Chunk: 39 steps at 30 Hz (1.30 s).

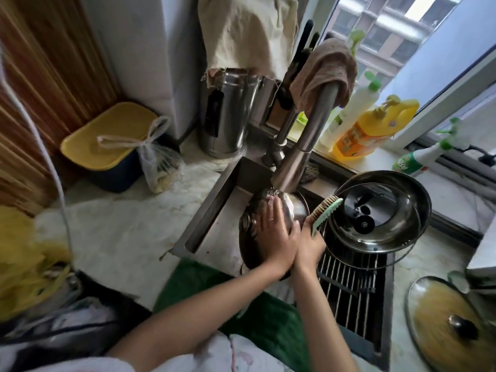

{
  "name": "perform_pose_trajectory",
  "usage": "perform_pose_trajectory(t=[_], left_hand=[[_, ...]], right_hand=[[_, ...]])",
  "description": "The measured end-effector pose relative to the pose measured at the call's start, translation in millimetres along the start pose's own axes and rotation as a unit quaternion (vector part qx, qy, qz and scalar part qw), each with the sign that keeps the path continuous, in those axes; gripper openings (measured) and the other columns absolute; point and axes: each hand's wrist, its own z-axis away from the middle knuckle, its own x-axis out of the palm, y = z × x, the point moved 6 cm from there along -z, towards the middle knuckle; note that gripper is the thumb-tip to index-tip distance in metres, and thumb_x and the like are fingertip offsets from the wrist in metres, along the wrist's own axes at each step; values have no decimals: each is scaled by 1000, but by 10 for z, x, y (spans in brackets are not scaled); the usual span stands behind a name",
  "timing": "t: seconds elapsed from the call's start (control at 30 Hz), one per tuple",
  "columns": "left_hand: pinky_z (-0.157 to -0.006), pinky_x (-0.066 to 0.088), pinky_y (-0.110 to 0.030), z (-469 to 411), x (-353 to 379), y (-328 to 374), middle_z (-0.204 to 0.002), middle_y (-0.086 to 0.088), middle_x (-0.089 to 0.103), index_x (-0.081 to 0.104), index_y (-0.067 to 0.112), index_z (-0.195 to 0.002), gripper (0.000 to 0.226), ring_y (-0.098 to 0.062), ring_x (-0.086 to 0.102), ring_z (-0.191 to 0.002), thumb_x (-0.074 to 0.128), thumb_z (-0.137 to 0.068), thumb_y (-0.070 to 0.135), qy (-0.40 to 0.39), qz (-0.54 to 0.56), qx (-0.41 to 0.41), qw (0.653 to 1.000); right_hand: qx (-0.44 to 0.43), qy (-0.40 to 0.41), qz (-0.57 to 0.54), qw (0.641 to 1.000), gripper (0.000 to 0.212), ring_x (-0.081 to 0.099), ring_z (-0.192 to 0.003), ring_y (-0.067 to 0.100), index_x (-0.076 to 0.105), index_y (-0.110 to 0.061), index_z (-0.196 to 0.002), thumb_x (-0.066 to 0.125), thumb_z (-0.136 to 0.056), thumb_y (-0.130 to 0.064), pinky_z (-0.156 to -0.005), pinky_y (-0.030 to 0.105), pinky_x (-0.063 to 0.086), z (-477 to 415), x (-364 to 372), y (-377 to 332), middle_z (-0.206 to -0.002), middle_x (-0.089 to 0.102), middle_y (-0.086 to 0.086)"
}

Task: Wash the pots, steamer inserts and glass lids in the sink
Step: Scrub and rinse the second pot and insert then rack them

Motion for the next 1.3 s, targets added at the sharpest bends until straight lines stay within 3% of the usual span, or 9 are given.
perform_pose_trajectory(t=[0.13,0.2,0.33,0.53,0.73,0.9,1.1,1.2,1.3], left_hand=[[-107,35,-40,-552,-130,-107,-143,-11,46,47,9,-136,56,-26,43,-131,32,-92,39,4,100,-93,991],[-113,26,-34,-640,-141,-118,-151,-10,35,36,9,-144,47,-23,33,-139,29,-100,24,-7,120,-141,983],[-119,1,-26,70,-71,209,-155,6,4,14,14,-150,57,-6,2,-145,24,-98,33,10,40,12,999],[-110,32,-36,-485,-126,-130,-146,-7,43,44,12,-139,52,-22,39,-135,27,-94,33,23,143,-120,982],[-119,6,-39,-29,-11,116,-159,-2,8,25,23,-146,70,-18,4,-146,35,-82,48,16,27,5,999],[-85,42,-30,-686,-293,-198,-115,-3,59,57,22,-100,20,-27,55,-112,48,-87,33,39,216,-214,952],[-115,25,-40,-108,-103,172,-153,-6,27,61,12,-111,25,-23,25,-141,57,-90,24,60,90,-25,994],[-103,40,-45,-472,-262,25,-134,-12,50,62,9,-109,55,-28,49,-123,40,-88,55,53,130,-52,989],[-95,42,-42,-630,-415,-82,-114,-11,57,57,13,-97,38,-30,54,-111,35,-86,42,74,155,-129,977]], right_hand=[[-25,0,-14,1000,35,60,-69,16,60,-17,-71,53,-94,-42,-67,30,47,80,-45,-74,-70,62,0],[-34,4,-4,999,35,60,-68,15,60,-18,-69,53,-93,-43,-68,32,47,80,-60,-95,-70,62,-1],[-28,9,-12,1000,30,56,-68,13,59,-15,-76,51,-96,-36,-64,28,41,34,-72,-141,-71,60,-2],[-44,-5,-3,999,33,56,-63,13,60,-19,-70,53,-94,-41,-60,29,44,154,-94,-160,-68,60,0],[-63,-17,26,998,36,51,-57,13,57,-17,-65,54,-93,-39,-57,30,40,62,-50,-240,-62,57,0],[-113,-22,94,989,38,48,-51,15,56,-19,-62,54,-92,-43,-51,30,36,276,-81,-293,-55,54,0],[-102,-7,121,987,32,53,-57,21,58,-13,-69,56,-93,-34,-49,27,34,170,-41,-317,-59,56,-1],[-117,-4,118,986,39,50,-53,17,55,-17,-63,53,-94,-40,-50,29,35,228,-55,-317,-56,55,0],[-145,2,132,981,41,47,-50,15,52,-18,-58,54,-93,-41,-50,31,33,241,-77,-385,-54,52,1]])
